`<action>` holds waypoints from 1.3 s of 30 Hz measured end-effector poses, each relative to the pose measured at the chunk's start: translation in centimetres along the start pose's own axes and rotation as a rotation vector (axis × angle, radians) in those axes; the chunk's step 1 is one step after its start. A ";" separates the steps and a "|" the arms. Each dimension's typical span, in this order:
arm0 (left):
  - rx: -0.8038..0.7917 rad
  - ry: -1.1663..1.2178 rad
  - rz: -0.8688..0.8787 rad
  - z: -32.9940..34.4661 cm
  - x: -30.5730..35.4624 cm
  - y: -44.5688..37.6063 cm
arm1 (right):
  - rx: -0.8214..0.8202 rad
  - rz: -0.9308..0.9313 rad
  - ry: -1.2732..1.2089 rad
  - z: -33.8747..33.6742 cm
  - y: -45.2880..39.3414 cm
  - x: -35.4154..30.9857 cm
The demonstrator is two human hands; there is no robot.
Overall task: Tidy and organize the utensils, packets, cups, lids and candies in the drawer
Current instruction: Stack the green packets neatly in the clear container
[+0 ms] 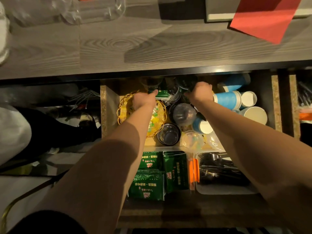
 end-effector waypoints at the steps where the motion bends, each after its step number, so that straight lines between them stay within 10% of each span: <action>1: -0.011 0.051 -0.040 0.0 0.0 -0.2 | -0.004 0.037 -0.058 -0.2 -0.1 0.0; 19: -0.309 0.314 -0.230 -7.7 -4.8 10.0 | -0.150 0.403 -0.956 -5.4 11.6 2.9; 32: -0.227 0.236 0.269 -17.9 -6.1 22.5 | -0.110 0.075 -1.230 -12.7 27.6 1.1; 39: -0.224 0.437 0.264 -20.1 -4.4 25.3 | -0.077 -0.030 -1.407 -16.4 31.7 -1.6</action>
Point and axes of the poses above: each hand's wrist, its own y-axis away from the middle knuckle, its own z-axis out of the palm, x = y × z, the point moved 2 cm from there along -y, towards the middle knuckle, and after that the axes turned 3 degrees about -y, right-handed, at the moved point
